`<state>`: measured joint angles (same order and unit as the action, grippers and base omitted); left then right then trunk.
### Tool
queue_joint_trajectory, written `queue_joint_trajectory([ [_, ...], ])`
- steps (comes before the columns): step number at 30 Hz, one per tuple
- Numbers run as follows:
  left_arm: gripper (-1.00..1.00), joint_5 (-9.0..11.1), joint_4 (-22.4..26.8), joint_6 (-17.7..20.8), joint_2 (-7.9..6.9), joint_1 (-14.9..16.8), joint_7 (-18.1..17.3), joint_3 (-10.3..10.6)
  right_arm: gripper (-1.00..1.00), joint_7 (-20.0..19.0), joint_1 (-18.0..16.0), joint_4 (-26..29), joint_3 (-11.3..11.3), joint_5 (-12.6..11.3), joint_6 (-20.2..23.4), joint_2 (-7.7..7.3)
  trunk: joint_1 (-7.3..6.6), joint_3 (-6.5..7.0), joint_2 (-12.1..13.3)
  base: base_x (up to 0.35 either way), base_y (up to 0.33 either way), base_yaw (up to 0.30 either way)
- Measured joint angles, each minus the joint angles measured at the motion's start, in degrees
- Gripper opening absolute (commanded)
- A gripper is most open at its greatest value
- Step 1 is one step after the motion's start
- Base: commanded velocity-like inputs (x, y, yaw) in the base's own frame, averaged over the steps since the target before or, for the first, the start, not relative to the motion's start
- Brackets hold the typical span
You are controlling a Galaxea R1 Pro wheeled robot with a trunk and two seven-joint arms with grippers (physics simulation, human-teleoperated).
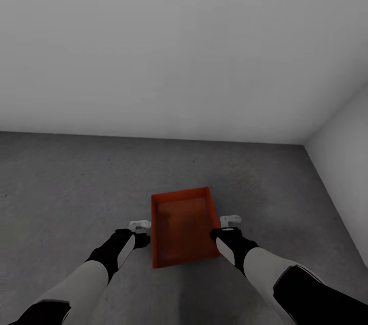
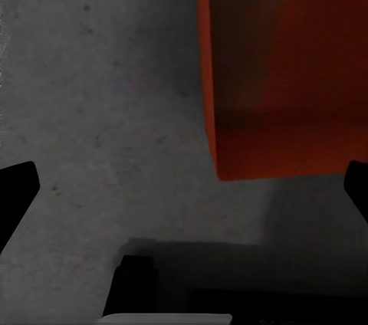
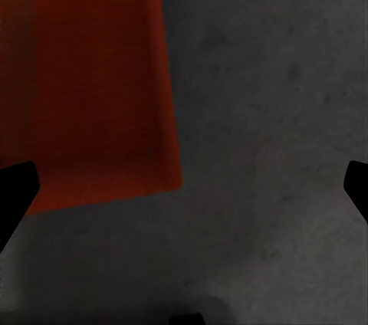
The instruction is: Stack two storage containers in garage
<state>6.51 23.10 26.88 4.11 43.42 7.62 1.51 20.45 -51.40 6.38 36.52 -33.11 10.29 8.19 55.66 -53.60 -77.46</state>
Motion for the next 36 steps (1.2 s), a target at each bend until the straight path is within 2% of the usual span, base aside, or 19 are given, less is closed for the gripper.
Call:
queue_joint_trajectory([
  [36, 1.0, 0.0, 0.0, 0.0, 0.01, 0.0, 0.0, 0.0, 1.0, 0.0, 0.0, 0.0, 0.0, 0.1, 0.0, 0.0, -7.91, 6.47, 14.4, 0.0, 0.0, 0.0],
])
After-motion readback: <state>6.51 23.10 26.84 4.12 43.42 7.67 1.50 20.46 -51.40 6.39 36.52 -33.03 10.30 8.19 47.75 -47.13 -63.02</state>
